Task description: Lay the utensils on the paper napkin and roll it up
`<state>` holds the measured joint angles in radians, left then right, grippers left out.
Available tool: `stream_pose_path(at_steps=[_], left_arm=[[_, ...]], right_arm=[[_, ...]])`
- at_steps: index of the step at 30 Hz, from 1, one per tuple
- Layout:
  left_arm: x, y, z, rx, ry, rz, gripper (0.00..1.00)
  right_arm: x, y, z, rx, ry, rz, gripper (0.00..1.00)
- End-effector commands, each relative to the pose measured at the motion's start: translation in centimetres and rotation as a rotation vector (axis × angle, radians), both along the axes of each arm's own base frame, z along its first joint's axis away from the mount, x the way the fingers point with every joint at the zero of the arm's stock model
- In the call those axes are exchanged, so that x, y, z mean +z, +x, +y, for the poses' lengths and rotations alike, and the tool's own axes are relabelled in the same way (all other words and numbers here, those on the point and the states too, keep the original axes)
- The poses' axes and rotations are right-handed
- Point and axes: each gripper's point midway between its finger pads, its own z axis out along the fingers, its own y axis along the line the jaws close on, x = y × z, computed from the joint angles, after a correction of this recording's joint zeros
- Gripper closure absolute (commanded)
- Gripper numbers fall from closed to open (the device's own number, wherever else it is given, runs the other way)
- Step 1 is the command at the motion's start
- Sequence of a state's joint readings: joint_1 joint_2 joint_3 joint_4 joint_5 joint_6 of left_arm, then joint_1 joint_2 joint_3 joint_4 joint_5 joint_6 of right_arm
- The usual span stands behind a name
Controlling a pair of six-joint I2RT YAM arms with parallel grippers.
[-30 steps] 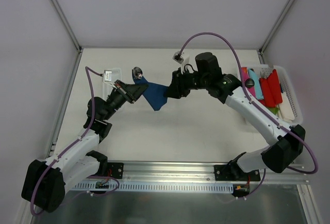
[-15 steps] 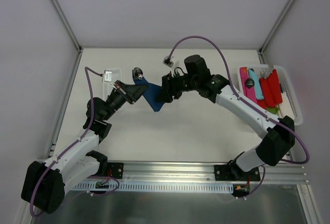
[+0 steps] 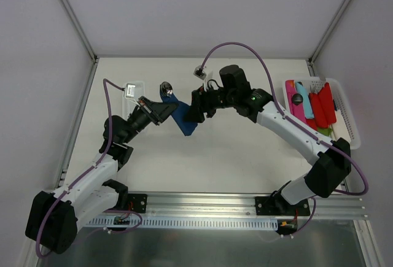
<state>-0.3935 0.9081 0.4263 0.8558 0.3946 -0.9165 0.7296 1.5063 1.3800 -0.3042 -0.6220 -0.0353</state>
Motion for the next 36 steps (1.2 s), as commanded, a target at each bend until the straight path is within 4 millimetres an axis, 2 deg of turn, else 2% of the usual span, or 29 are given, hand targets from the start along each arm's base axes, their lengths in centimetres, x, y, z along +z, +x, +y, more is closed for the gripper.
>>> stream_pose_path(at_steps=[1, 8, 23, 26, 30, 32, 33, 34, 36], left_arm=[[4.0, -1.2, -0.6, -0.062, -0.054, -0.111, 1.0], [4.4, -1.5, -1.2, -0.104, -0.062, -0.121, 1.0], [5.7, -2.0, -1.5, -0.152, -0.121, -0.159, 1.0], [5.5, -2.0, -1.6, -0.159, -0.129, -0.153, 1.0], [5.8, -2.2, -1.6, -0.173, -0.144, -0.165, 1.0], [5.7, -2.1, -1.7, -0.18, -0.143, -0.161, 1.0], [5.6, -2.1, -1.8, -0.182, -0.144, -0.158, 1.0], [5.8, -2.2, -1.8, -0.188, -0.156, -0.162, 1.0], [5.8, -2.3, -1.8, -0.194, -0.161, -0.165, 1.0]], right_arm=[[1.9, 0.3, 0.8, 0.032, 0.054, -0.065, 0.32], [1.4, 0.3, 1.0, 0.041, 0.047, -0.066, 0.29], [1.6, -2.0, 1.4, 0.155, 0.112, 0.024, 0.29], [2.1, -2.1, 1.5, 0.165, 0.143, 0.063, 0.32], [2.6, -2.0, 1.5, 0.175, 0.201, 0.154, 0.44], [2.5, -1.2, 1.5, 0.164, 0.229, 0.186, 0.5], [2.6, -1.3, 1.4, 0.182, 0.243, 0.223, 0.52], [3.5, -0.6, 1.4, 0.172, 0.287, 0.243, 0.54], [3.2, -0.5, 1.4, 0.19, 0.314, 0.309, 0.56]])
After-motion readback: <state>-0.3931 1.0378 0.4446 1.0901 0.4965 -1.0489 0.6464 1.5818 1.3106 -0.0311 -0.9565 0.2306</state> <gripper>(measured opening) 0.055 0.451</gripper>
